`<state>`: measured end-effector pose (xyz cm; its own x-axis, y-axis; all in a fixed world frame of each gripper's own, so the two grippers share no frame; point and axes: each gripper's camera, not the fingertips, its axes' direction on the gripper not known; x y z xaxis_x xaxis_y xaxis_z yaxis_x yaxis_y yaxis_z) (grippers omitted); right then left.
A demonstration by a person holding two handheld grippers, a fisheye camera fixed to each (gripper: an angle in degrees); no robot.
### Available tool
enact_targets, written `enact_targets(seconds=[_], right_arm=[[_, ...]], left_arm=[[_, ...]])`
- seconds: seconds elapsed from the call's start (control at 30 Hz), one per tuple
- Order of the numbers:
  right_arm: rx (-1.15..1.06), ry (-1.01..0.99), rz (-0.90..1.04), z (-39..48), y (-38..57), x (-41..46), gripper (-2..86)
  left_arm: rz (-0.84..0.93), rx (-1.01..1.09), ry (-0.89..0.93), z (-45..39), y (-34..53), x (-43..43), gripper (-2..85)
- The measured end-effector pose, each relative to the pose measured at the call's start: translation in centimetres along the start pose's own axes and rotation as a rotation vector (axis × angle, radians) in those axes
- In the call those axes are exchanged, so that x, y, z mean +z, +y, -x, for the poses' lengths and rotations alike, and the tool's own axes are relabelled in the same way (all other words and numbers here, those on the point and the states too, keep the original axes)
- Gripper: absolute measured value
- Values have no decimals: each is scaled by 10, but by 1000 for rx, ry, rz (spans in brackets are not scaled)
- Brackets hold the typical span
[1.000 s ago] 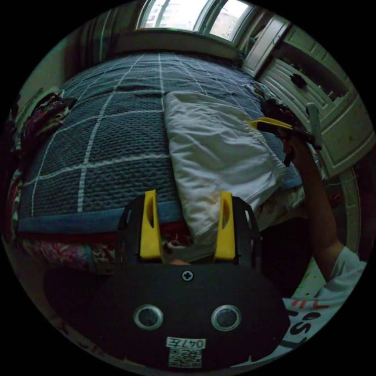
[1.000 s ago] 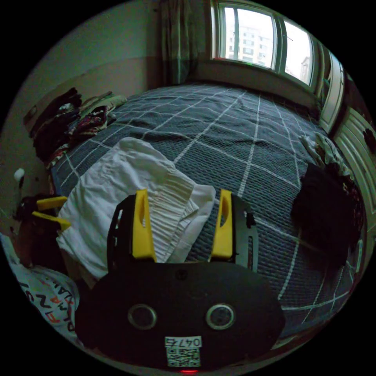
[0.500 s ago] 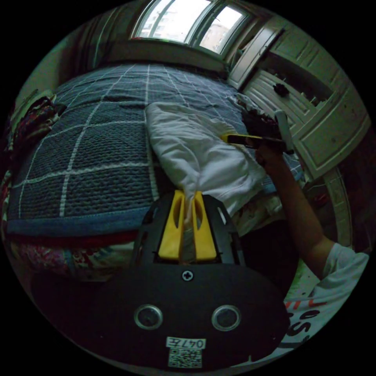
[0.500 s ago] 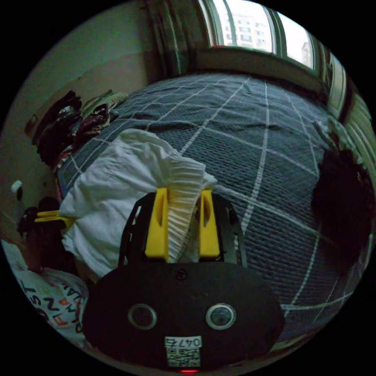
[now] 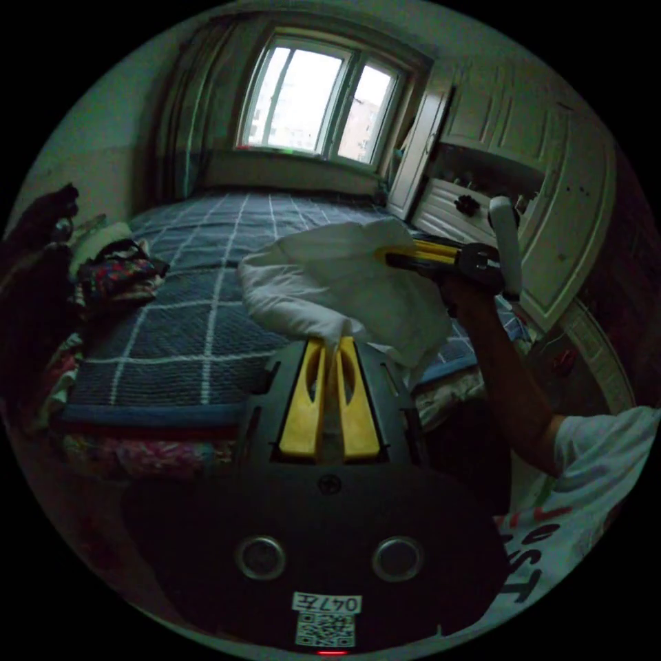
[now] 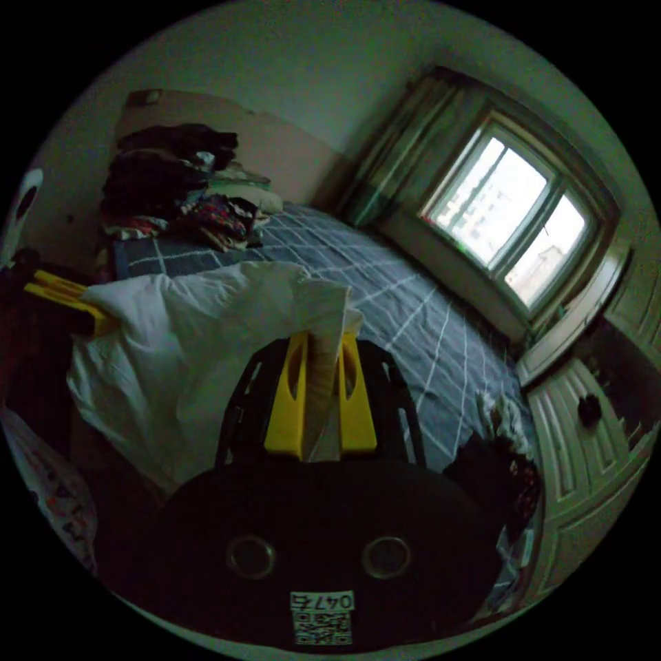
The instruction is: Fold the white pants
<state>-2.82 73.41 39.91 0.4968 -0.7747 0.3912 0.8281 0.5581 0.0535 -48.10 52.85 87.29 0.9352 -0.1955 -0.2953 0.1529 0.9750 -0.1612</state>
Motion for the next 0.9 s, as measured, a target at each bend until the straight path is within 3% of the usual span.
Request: enact_targets(seconds=[0.27,0.47,0.67,0.9], right_arm=[[-156,-158,-315,106,-242,-51,24],[-182,-310,-419,182,-448,-50,24],[-178,-336,-405,268,-637,-10,27],[-155,-373,-234,362,-759,100,37]], left_arm=[[-179,-27,-120,122,23,-190,-7],[-282,-22,-312,220,13,-335,-7],[-271,-99,-450,337,-13,-426,-6],[-177,-323,-454,491,4,-435,6]])
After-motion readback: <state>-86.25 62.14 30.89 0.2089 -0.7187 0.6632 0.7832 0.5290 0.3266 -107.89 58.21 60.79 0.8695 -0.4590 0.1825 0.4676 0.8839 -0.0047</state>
